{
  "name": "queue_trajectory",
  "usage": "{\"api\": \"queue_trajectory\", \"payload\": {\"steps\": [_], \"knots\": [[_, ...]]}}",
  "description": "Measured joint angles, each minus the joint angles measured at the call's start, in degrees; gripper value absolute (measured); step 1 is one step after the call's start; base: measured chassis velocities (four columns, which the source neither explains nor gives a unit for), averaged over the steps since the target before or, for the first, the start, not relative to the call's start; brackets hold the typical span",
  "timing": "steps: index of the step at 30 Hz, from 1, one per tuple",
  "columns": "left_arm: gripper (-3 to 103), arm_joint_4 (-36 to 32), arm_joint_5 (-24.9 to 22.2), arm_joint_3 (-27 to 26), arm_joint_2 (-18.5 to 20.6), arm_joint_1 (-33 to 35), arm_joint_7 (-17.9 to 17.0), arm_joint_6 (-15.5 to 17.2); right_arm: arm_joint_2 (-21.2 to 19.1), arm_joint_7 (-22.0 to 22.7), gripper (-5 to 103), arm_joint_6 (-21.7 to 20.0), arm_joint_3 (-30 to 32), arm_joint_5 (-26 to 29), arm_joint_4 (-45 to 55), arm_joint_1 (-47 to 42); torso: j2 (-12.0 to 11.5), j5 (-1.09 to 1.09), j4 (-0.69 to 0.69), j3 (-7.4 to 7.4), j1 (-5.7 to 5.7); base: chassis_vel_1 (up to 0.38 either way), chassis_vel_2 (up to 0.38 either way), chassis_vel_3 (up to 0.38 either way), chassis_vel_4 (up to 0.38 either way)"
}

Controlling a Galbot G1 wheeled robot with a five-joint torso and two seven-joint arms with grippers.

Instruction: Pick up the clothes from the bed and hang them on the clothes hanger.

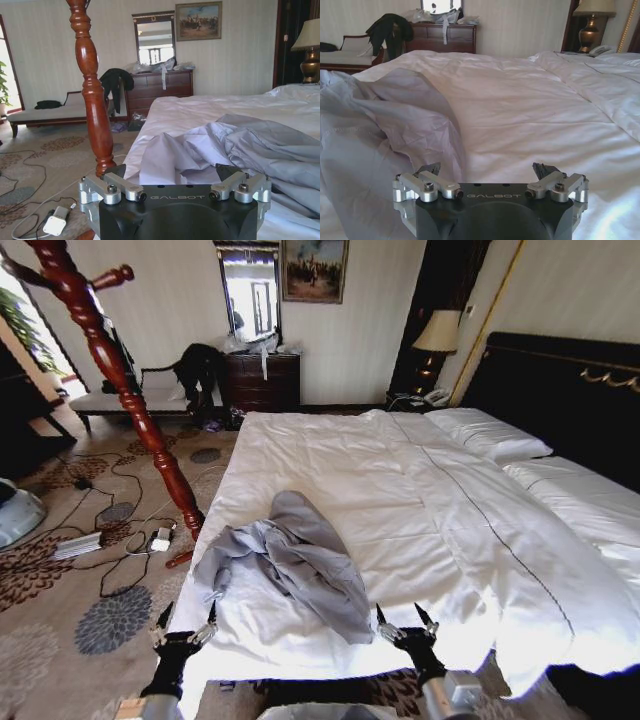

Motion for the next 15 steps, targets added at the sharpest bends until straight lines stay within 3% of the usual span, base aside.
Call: {"api": "queue_trajectory", "payload": {"steps": [15], "knots": [[100,0.29,3.41,1.57,-2.35,1.28,-0.11,-0.29,-3.68,-2.41,100,-4.11,-3.45,-1.71,-5.01,4.60,0.00,-0.01,-0.01,0.00,0.00,0.000,0.000,0.000,0.000]]}}
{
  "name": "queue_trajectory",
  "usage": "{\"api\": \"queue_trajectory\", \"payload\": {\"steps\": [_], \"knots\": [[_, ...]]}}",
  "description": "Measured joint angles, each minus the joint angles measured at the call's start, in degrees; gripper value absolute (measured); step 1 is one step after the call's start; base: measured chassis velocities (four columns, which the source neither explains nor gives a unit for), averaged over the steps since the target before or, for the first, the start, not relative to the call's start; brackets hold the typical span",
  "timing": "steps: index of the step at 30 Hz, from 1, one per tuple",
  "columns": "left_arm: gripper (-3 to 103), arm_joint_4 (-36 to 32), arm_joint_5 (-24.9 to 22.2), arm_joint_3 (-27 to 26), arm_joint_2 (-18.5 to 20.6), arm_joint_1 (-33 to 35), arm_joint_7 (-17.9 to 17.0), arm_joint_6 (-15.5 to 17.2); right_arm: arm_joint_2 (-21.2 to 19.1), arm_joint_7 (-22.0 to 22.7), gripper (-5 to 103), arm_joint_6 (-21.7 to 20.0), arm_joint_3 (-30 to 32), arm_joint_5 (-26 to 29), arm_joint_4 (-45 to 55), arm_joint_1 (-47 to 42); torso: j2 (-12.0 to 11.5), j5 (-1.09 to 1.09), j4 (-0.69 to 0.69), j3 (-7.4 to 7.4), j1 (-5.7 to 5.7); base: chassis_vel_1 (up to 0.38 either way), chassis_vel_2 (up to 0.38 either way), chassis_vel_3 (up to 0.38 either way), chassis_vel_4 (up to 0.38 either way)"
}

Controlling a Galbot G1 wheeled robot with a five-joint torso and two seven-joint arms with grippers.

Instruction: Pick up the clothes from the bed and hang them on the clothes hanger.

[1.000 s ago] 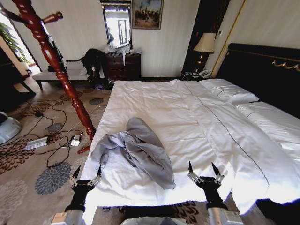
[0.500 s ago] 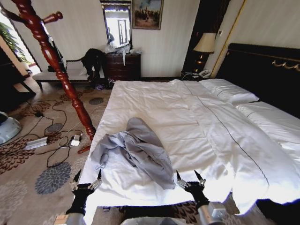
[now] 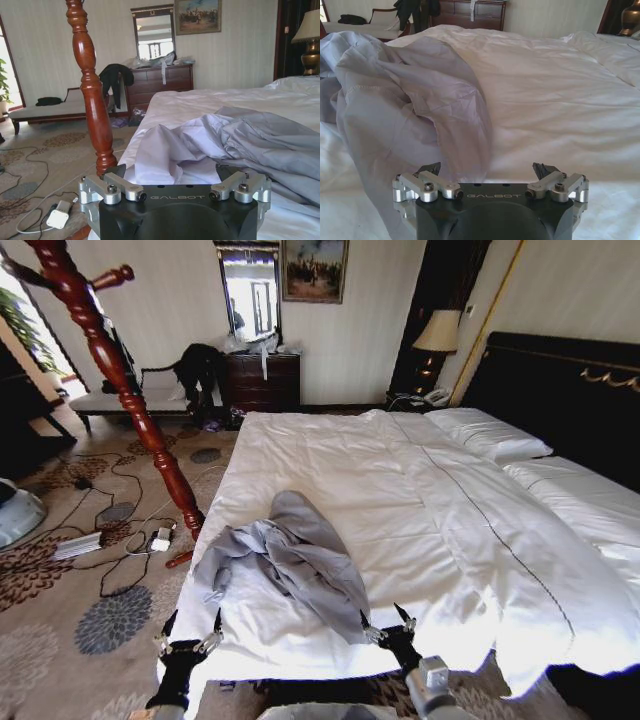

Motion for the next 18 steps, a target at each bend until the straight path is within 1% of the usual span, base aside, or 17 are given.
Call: {"api": "queue_trajectory", "payload": {"steps": [9,11,12,13,14,16,17,18], "knots": [[100,0.12,0.53,-0.23,-0.31,0.30,-0.33,0.00,-0.89,-0.46,101,-0.59,-0.84,1.10,-2.49,1.99,0.00,-0.01,0.00,0.00,0.00,0.000,0.000,0.000,0.000],[100,0.03,0.51,-0.37,-0.30,0.33,-0.38,0.01,-0.78,0.18,94,-0.82,-1.38,1.63,-3.76,3.39,0.00,0.00,0.00,0.00,0.00,0.000,0.000,0.000,0.000],[100,0.03,0.51,-0.37,-0.30,0.33,-0.38,0.01,-0.78,0.18,94,-0.82,-1.38,1.63,-3.76,3.39,0.00,0.00,0.00,0.00,0.00,0.000,0.000,0.000,0.000],[100,0.03,0.52,-0.37,-0.30,0.37,-0.40,0.02,-0.74,0.50,89,-1.08,-1.70,1.98,-4.24,4.07,0.00,-0.01,0.00,0.00,0.00,0.000,0.000,0.000,0.000],[100,0.03,0.53,-0.36,-0.29,0.45,-0.41,0.03,-0.69,0.84,89,-1.48,-2.01,2.27,-4.72,4.89,0.00,0.00,0.00,0.00,0.00,0.000,0.000,0.000,0.000],[100,-0.04,0.56,-0.31,-0.29,0.62,-0.44,0.04,-0.69,1.47,79,-2.23,-2.45,2.42,-5.87,6.62,0.00,-0.01,0.00,0.00,0.00,0.000,0.000,0.000,0.000],[100,-0.04,0.56,-0.31,-0.29,0.62,-0.44,0.04,-0.69,1.47,79,-2.23,-2.45,2.42,-5.87,6.62,0.00,-0.01,0.00,0.00,0.00,0.000,0.000,0.000,0.000],[100,-0.10,0.56,-0.31,-0.29,0.68,-0.45,0.03,-0.75,1.69,73,-2.40,-2.53,2.43,-6.18,7.05,0.00,0.00,0.00,0.00,0.00,0.000,0.000,0.000,0.000]]}}
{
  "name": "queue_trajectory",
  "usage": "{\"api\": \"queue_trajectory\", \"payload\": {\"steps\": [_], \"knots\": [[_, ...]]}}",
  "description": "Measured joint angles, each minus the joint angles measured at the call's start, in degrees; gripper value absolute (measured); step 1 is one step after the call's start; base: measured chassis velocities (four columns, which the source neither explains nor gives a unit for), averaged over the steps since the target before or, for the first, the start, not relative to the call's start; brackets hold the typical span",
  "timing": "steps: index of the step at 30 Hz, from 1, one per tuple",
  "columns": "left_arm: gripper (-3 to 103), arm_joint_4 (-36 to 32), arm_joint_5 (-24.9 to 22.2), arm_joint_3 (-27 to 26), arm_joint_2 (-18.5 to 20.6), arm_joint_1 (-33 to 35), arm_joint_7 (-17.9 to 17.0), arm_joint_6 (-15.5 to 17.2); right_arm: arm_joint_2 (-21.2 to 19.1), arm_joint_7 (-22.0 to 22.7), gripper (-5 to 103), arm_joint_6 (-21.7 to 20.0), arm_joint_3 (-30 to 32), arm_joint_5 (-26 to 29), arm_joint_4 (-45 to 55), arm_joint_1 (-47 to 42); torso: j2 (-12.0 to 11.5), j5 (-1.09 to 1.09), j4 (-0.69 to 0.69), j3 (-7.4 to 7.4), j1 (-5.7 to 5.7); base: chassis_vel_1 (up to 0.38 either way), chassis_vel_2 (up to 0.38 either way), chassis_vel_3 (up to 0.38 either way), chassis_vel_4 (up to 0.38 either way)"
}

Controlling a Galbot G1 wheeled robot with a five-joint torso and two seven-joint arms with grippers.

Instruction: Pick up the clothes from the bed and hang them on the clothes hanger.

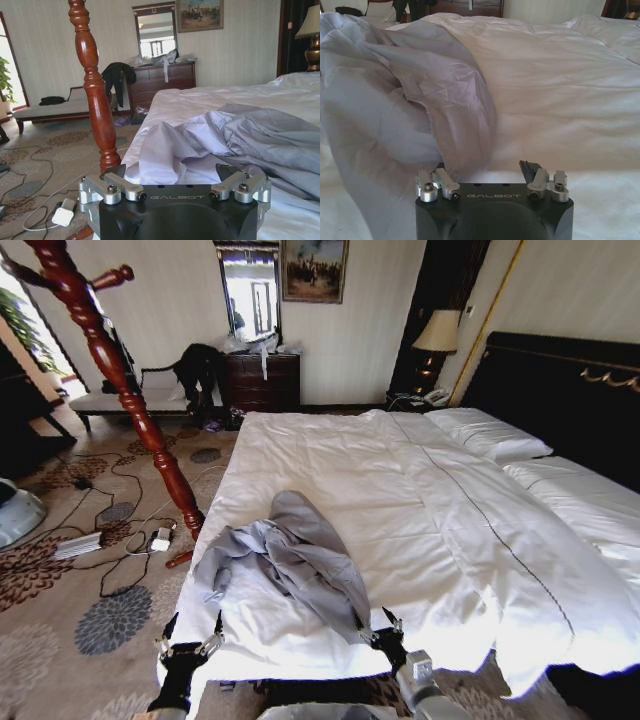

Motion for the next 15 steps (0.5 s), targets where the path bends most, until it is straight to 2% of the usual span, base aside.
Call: {"api": "queue_trajectory", "payload": {"steps": [2,4,6,7,11,13,15], "knots": [[100,-0.21,0.00,-0.13,-0.03,0.21,-0.05,0.00,-0.43,0.96,62,-0.31,-0.17,0.56,-0.87,1.22,0.00,0.00,0.00,0.00,0.00,0.000,0.000,0.000,0.000],[100,-0.21,0.00,-0.20,-0.05,0.24,-0.05,0.00,-0.59,1.25,62,-0.33,-0.19,0.91,-1.00,1.53,0.00,0.00,0.00,0.00,0.00,0.000,0.000,0.000,0.000],[100,0.03,0.02,-0.12,-0.23,0.24,-0.06,-0.02,-0.80,1.72,51,-0.35,-0.30,1.38,-1.12,2.22,0.00,0.00,0.00,0.00,0.00,0.000,0.000,0.000,0.000],[100,0.03,0.02,-0.12,-0.23,0.24,-0.06,-0.02,-0.80,1.72,51,-0.35,-0.30,1.38,-1.12,2.22,0.00,0.00,0.00,0.00,0.00,0.000,0.000,0.000,0.000],[100,0.51,0.61,0.66,-0.60,0.16,-0.12,-0.11,-0.96,1.93,29,-0.36,-0.91,1.60,-1.12,2.91,0.00,0.00,-0.01,0.00,0.00,0.000,0.000,0.000,0.000],[100,0.57,0.68,0.71,-0.64,0.13,-0.14,-0.14,-0.99,1.96,29,-0.36,-1.07,1.60,-1.12,2.97,0.00,0.00,0.00,0.00,0.00,0.000,0.000,0.000,0.000],[100,0.67,0.72,0.57,-0.74,0.05,-0.21,-0.24,-0.87,2.46,19,-0.19,-1.55,1.51,-1.05,3.10,0.00,-0.01,0.00,0.00,0.00,0.000,0.000,0.000,0.000]]}}
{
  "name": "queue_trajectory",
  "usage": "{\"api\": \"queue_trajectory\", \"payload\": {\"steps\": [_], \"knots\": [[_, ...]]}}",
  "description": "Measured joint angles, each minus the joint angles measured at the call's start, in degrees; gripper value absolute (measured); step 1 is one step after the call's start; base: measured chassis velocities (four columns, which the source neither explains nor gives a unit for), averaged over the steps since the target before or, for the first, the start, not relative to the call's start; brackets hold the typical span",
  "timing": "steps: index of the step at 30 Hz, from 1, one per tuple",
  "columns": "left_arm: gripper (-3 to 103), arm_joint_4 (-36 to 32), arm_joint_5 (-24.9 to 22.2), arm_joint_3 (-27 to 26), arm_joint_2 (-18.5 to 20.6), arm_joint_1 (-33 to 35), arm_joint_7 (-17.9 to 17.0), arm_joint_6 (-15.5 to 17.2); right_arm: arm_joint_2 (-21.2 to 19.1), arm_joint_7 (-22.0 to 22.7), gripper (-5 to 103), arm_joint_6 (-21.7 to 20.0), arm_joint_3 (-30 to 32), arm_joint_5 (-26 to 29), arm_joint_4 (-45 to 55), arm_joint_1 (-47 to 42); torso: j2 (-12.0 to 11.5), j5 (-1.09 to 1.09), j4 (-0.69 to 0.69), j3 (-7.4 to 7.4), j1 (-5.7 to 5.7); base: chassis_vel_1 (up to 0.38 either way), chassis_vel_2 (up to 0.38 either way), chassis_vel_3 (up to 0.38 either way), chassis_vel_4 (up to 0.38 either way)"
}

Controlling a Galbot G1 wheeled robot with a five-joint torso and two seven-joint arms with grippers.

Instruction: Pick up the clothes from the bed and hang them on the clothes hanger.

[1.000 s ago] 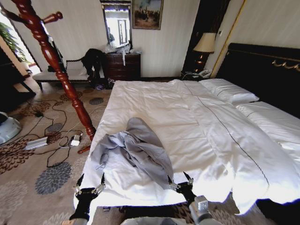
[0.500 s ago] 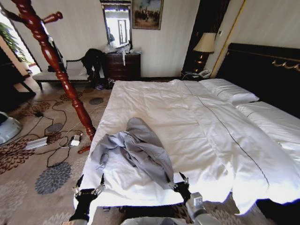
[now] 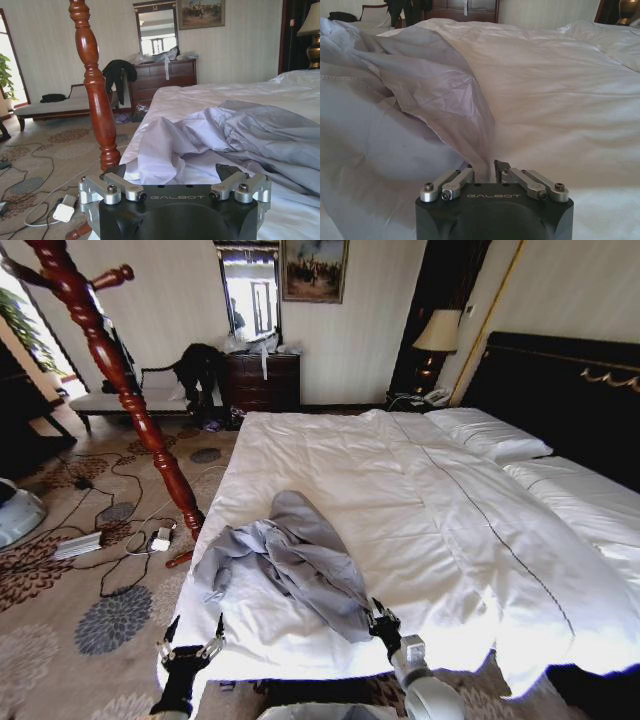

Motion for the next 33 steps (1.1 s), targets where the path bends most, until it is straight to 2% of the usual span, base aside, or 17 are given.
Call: {"api": "queue_trajectory", "payload": {"steps": [2,6,10,16,18,20,22,24,25,28,30,33], "knots": [[100,0.01,-0.04,-0.25,0.00,0.00,-0.01,-0.16,0.29,0.18,8,0.52,-0.27,-0.16,0.26,-0.09,0.00,0.00,0.00,0.00,0.00,0.000,0.000,0.000,0.000],[100,-0.01,-0.40,-0.31,0.04,0.01,-0.01,-0.26,0.77,0.51,1,1.11,-0.53,-0.56,1.36,-0.54,0.00,0.00,0.00,0.00,0.00,0.000,0.000,0.000,0.000],[100,-0.01,-0.46,0.08,0.06,-0.14,-0.01,-0.25,0.51,0.78,0,1.13,-0.17,-0.48,3.03,-0.89,0.00,0.00,0.00,0.00,0.00,0.000,0.000,0.000,0.000],[100,-0.26,-0.23,0.75,0.23,0.10,-0.09,-0.62,-2.22,1.82,0,0.67,4.14,1.92,8.43,-0.87,0.00,0.01,0.00,0.00,0.00,0.000,0.000,0.000,0.000],[100,-0.87,-0.23,0.83,0.36,0.34,-0.14,-0.70,-5.04,2.33,0,0.10,7.20,5.18,11.19,-0.87,0.00,0.01,0.00,0.00,0.00,0.000,0.000,0.000,0.000],[100,-1.45,-0.24,0.95,0.54,0.41,-0.15,-0.73,-9.56,2.75,0,-0.84,11.16,9.81,14.64,-1.02,0.00,0.01,0.00,0.00,0.00,0.000,0.000,0.000,0.000],[100,-1.56,-0.25,1.00,0.61,0.41,-0.15,-0.73,-10.88,2.84,0,-1.18,12.31,11.24,15.62,-1.07,0.00,0.02,0.00,0.00,0.00,0.000,0.000,0.000,0.000],[100,-1.91,-0.25,1.41,0.74,0.38,-0.10,-0.75,-16.00,3.21,0,-2.89,17.50,16.73,20.22,-1.18,0.00,0.00,0.01,0.00,0.00,0.000,0.000,0.000,0.000],[100,-1.91,-0.25,1.41,0.74,0.38,-0.10,-0.75,-16.00,3.21,0,-2.89,17.50,16.73,20.22,-1.18,0.00,0.00,0.01,0.00,0.00,0.000,0.000,0.000,0.000],[100,-2.03,-0.27,2.09,0.87,0.74,-0.09,-1.12,-21.46,5.08,0,-5.94,23.66,23.71,26.56,0.01,0.00,-0.01,0.00,0.00,0.00,0.000,0.000,0.000,0.000],[100,-2.05,-0.27,2.15,0.91,0.89,-0.09,-1.24,-22.40,5.50,0,-6.48,24.60,25.03,27.04,0.42,0.00,-0.01,0.00,0.00,0.00,0.000,0.000,0.000,0.000],[100,-2.05,-0.28,2.43,1.34,1.59,-0.02,-1.94,-28.38,8.82,0,-9.90,30.30,35.87,27.69,4.76,0.00,0.03,0.00,0.00,0.00,0.000,0.000,0.000,0.000]]}}
